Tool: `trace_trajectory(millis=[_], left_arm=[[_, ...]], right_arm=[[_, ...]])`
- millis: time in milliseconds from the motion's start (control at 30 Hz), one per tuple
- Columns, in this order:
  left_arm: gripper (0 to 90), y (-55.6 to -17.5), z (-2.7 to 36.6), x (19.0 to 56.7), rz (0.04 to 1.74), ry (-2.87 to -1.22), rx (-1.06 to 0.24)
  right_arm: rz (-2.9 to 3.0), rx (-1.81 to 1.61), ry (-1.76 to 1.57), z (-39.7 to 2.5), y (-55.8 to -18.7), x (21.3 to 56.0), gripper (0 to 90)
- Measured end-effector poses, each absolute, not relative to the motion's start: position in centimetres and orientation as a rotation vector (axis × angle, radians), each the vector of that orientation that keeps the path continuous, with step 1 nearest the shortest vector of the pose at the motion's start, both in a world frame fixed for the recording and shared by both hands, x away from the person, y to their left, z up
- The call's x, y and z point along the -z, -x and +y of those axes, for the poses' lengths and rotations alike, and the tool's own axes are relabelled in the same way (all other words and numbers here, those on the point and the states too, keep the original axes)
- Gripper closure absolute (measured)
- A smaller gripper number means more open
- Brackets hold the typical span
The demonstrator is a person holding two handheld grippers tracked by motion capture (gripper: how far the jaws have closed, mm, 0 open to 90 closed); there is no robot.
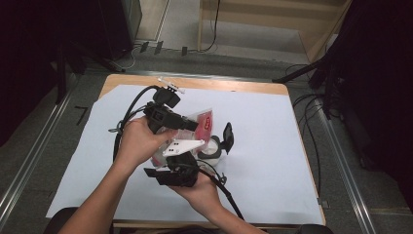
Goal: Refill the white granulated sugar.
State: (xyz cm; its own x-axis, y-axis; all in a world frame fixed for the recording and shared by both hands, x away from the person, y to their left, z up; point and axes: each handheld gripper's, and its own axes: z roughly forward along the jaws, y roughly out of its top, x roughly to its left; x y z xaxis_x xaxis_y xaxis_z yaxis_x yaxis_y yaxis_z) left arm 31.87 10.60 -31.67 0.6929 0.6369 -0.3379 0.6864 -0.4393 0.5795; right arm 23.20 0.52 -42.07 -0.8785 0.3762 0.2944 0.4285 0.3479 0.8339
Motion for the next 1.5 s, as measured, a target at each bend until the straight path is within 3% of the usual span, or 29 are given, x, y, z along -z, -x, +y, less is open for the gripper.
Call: trace_trajectory(millis=[733, 1500], left_arm=[[75.5, -31.8, 11.5, 31.8, 1.024, -2.215, 0.173], [73.6, -32.1, 11.7, 32.7, 1.016, -2.285, 0.248]], right_arm=[[-2.587, 1.615, 0.666, 1.1, -22.6, 43.1, 56.9], [-2.683, 1.563, 0.572, 1.7, -21.8, 44.8, 56.5]])
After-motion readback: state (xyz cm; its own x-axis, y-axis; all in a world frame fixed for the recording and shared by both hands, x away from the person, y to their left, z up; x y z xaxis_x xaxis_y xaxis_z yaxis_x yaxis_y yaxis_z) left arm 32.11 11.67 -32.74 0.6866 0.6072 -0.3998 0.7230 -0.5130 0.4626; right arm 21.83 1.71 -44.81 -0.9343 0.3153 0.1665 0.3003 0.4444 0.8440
